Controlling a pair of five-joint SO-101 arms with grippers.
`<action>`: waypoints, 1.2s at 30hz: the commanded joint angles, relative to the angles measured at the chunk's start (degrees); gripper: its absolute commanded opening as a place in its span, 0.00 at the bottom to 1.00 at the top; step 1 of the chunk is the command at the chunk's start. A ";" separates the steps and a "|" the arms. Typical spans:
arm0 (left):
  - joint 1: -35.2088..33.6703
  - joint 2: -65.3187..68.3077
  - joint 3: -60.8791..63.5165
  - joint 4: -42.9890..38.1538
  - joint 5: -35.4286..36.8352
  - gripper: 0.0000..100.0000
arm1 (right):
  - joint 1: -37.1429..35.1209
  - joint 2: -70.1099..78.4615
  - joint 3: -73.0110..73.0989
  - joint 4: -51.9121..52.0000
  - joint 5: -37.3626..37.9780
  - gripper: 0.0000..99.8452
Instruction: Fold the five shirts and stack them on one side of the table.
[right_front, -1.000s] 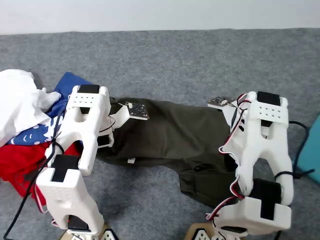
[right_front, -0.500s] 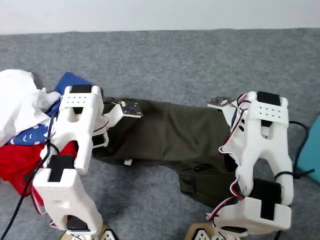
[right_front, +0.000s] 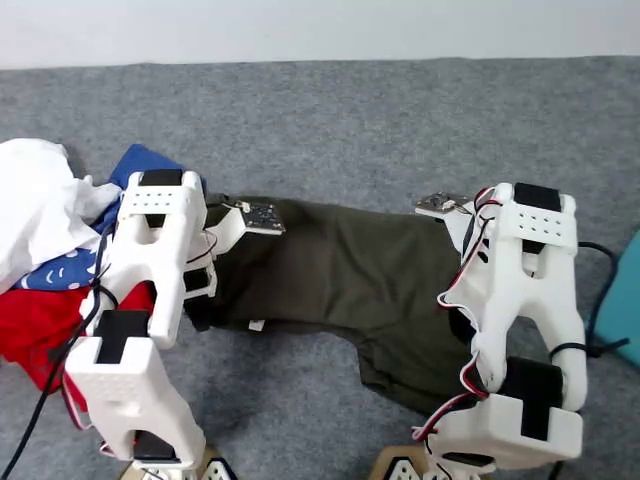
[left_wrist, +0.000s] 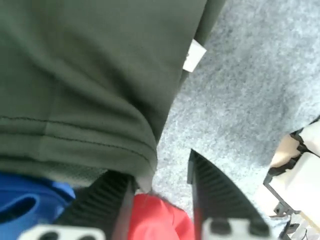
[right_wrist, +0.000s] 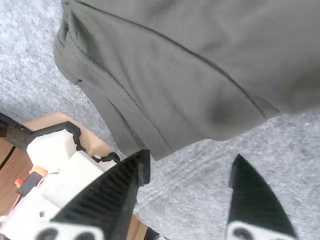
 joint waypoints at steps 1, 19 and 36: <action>-1.67 -3.34 -5.58 1.58 -0.09 0.15 | -0.31 -3.65 -3.52 2.07 0.35 0.28; -1.58 -2.55 -18.33 -17.67 26.20 0.00 | -0.66 0.04 -16.35 -15.25 -15.12 0.15; 3.43 14.33 -20.70 -25.76 52.22 0.00 | -4.18 14.99 -16.70 -26.68 -21.36 0.01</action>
